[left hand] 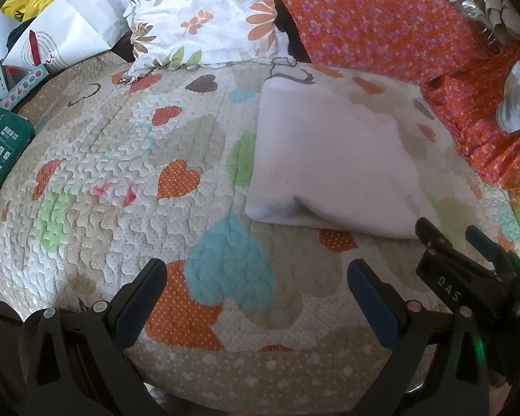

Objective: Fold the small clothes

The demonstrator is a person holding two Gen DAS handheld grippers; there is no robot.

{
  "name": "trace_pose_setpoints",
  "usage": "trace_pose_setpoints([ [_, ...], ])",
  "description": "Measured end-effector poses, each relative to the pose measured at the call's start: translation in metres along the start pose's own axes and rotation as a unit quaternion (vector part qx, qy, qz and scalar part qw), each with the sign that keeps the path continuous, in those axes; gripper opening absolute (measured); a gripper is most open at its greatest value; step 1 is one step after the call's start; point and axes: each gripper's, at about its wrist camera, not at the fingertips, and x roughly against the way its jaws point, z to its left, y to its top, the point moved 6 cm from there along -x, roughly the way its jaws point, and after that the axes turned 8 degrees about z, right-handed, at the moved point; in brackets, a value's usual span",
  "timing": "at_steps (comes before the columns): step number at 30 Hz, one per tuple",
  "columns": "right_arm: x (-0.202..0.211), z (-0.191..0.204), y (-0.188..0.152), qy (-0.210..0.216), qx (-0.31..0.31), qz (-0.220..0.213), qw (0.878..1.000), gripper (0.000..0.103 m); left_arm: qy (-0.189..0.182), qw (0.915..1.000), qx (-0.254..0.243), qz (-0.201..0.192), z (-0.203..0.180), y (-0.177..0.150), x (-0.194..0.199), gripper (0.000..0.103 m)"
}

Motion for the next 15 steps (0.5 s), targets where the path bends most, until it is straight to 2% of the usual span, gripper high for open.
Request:
trace_pose_setpoints([
  [15,-0.007,0.004,-0.001,-0.004,0.007,0.007,1.0,0.087,-0.014,0.9997,0.012,0.016,0.008,0.005,-0.016,0.103],
])
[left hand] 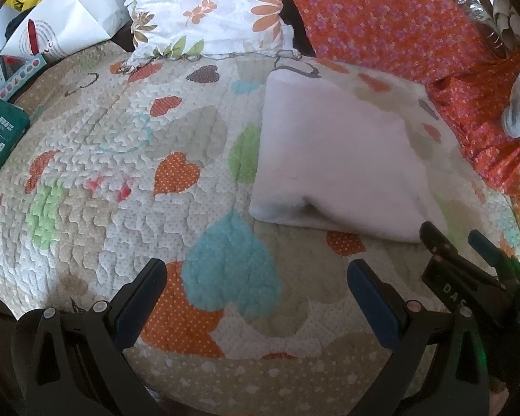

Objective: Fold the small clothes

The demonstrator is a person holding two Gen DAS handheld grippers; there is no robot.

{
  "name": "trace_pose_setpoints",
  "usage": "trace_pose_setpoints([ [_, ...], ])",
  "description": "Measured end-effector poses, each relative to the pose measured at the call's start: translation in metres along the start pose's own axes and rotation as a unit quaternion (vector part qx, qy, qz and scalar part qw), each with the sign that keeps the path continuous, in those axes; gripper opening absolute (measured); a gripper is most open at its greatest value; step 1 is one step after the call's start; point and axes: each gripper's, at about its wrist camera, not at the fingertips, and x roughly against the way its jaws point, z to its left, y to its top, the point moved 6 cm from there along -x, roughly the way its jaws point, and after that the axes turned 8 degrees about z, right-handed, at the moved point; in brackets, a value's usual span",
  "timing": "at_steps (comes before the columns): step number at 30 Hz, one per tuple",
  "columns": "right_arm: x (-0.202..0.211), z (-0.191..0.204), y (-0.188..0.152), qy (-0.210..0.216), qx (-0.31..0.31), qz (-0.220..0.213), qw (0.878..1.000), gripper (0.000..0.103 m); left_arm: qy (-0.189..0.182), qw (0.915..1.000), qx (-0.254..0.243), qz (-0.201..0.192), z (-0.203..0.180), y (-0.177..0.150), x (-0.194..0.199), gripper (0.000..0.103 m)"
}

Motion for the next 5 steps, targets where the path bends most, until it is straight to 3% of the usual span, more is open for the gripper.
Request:
trace_pose_setpoints([
  [5,-0.0019,-0.0029,0.0096,0.01,0.001,0.012,1.0,0.087,-0.018,0.9997,0.015,0.01,0.0039,0.0105,-0.0079,0.103],
])
